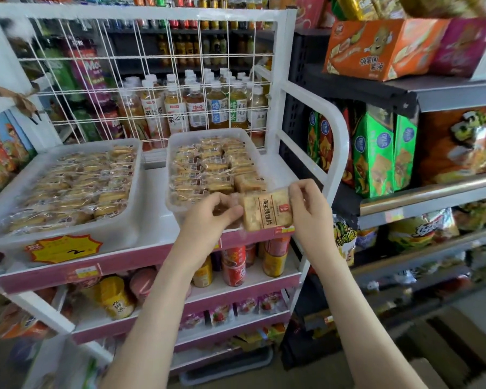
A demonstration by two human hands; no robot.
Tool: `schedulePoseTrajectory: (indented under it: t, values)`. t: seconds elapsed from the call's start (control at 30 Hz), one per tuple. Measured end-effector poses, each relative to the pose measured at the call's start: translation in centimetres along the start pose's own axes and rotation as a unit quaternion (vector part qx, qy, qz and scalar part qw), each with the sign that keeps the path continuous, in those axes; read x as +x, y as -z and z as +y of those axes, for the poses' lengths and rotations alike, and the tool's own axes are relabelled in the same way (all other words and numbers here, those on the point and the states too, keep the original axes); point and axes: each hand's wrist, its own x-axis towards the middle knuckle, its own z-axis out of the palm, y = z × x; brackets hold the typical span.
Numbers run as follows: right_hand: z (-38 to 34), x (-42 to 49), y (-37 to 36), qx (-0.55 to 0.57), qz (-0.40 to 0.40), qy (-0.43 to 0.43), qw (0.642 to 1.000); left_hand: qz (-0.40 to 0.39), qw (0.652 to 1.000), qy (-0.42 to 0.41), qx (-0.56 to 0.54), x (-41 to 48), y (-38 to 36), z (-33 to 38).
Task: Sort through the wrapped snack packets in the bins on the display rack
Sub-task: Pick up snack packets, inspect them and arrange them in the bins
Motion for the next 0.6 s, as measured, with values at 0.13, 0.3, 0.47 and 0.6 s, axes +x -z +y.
schedulePoseTrajectory:
  t: [0.13, 0.3, 0.47, 0.6]
  values:
    - [0.1, 0.0, -0.1, -0.031, 0.013, 0.014, 0.999, -0.018, 1.0, 0.0, -0.019, -0.4, 0.7, 0.2]
    - [-0.6, 0.8, -1.3, -0.006, 0.012, 0.009, 1.0, -0.005, 0.999, 0.016, -0.05, 0.2, 2.2, 0.6]
    - [-1.9, 2.2, -2.3, 0.033, -0.019, -0.001, 0.999, 0.029, 0.999, 0.014, -0.026, 0.3, 3.6, 1.0]
    - [-3.3, 3.2, -3.3, 0.047, -0.047, -0.003, 0.998, 0.048, 0.998, 0.012, -0.027, 0.8, 5.1, 1.5]
